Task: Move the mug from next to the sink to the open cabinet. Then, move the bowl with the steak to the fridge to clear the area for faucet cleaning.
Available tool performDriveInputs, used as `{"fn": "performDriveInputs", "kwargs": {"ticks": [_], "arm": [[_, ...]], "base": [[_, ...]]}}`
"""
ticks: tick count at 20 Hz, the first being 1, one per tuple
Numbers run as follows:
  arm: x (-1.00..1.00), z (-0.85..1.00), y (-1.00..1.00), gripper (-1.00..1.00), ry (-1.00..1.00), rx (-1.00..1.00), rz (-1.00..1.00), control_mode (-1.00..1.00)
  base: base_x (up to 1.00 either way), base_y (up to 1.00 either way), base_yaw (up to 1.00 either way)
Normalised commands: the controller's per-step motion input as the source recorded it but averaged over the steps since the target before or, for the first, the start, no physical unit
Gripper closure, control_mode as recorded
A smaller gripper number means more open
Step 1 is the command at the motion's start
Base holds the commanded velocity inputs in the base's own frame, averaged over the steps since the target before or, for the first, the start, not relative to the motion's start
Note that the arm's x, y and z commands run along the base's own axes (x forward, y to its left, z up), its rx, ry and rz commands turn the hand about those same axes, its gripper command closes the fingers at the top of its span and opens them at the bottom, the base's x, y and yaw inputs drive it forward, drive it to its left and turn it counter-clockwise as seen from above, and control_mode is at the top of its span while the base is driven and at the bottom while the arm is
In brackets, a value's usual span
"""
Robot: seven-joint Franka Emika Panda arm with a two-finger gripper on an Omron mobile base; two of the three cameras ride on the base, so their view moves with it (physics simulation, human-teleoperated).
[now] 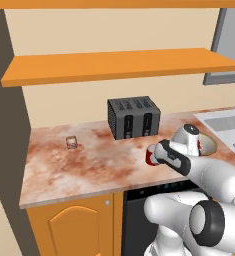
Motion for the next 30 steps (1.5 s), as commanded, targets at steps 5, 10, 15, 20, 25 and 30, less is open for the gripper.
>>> {"fn": "performDriveInputs", "kwargs": {"ticks": [5, 10, 15, 20, 25, 30], "arm": [[0.1, -0.01, 0.0, -1.0, 0.0, 0.01, 0.0, -1.0], [0.1, 0.0, 0.0, -1.0, 0.0, 0.0, 0.0, -1.0], [0.43, 0.0, 0.04, -1.0, 0.0, 0.0, 0.0, -1.0], [0.13, -0.01, 0.0, -1.0, 0.0, 0.0, 0.0, -1.0], [0.0, -0.01, 0.0, -1.0, 0.0, 0.0, 0.0, -1.0], [0.0, -0.26, 0.13, 1.0, 0.04, 0.0, 0.0, -1.0]], "base": [[0.0, 0.0, 0.0], [0.0, 0.0, 0.0], [0.0, 0.0, 0.0], [0.0, 0.0, 0.0], [0.0, 0.0, 0.0], [0.0, 0.0, 0.0]]}}
